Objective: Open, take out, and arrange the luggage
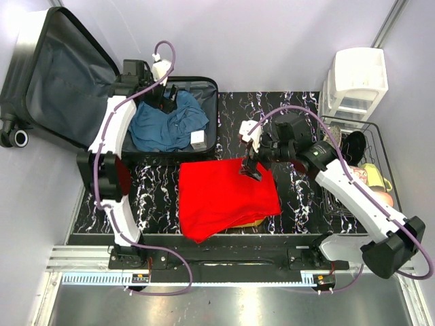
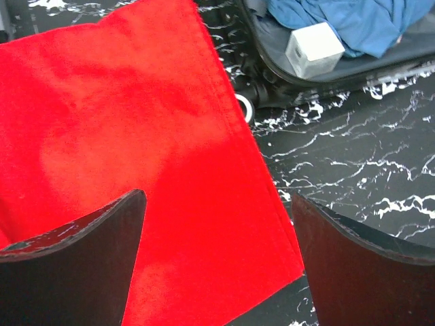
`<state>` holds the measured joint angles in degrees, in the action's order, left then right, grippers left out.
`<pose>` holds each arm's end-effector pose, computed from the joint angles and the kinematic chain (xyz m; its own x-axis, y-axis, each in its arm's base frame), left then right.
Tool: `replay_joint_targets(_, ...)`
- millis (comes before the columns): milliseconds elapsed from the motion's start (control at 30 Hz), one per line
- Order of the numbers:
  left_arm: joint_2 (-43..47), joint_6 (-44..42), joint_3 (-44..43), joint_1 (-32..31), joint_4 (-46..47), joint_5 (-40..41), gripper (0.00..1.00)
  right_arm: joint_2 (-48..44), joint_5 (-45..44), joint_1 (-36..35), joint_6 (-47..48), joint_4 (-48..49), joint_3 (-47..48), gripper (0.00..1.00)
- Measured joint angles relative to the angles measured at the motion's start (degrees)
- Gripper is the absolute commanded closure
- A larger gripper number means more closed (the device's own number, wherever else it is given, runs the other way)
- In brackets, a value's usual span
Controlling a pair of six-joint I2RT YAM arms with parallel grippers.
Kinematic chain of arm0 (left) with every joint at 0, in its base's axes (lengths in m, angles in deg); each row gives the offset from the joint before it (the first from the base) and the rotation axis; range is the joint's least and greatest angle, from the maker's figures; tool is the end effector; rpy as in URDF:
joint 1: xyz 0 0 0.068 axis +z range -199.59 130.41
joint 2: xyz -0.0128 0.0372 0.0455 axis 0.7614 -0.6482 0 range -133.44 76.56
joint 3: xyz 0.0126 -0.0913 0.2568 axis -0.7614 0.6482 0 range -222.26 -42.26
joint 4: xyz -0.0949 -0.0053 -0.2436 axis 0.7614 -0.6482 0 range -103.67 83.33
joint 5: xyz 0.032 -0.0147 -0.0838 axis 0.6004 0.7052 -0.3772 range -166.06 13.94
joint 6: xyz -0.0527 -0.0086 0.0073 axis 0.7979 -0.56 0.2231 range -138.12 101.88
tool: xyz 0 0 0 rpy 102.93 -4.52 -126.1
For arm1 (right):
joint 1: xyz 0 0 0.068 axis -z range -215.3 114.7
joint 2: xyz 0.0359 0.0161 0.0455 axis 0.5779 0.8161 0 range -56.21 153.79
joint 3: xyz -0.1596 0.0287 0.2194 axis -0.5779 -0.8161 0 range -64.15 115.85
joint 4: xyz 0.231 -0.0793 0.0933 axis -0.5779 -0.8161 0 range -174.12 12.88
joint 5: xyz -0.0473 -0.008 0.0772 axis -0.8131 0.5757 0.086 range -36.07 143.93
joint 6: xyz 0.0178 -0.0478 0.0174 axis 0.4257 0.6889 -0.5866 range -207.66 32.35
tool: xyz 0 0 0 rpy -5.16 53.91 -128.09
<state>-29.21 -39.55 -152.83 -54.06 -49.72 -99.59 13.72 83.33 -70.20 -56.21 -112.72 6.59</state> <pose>0.4123 -0.0465 0.3818 -0.4344 0.3699 -0.8212 0.5829 0.8106 0.0567 0.2030 0.1629 0.3651 0.0333 -0.5308 -0.8468 -0.9515 0.2426 -0.1895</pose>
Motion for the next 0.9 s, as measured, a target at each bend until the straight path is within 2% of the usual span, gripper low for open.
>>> replay_joint_targets(100,-9.31,1.92,-3.06,0.39,0.50,3.48,0.01,2.54,-0.48,1.95,-0.85,0.61,0.98,0.03)
replay_joint_targets(300,-21.79,2.45,-8.31,0.26,0.46,6.27,0.01,5.55,-1.42,3.89,-1.36,0.61,1.42,0.03)
replay_joint_targets(700,-32.52,4.04,-14.75,-0.85,1.99,6.29,0.01,11.17,-1.36,5.57,-0.83,0.24,5.38,0.03)
replay_joint_targets(767,-34.21,3.82,-15.47,-1.09,1.53,6.78,0.05,12.09,-1.29,5.97,-0.72,0.22,6.05,0.03)
replay_joint_targets(800,-34.88,3.65,-15.87,-1.14,1.20,6.91,0.15,12.48,-1.29,6.14,-0.68,0.22,6.36,0.04)
replay_joint_targets(900,-35.10,2.69,-16.92,-1.14,-0.22,7.21,0.33,13.38,-1.22,6.47,-0.59,0.17,7.21,0.05)
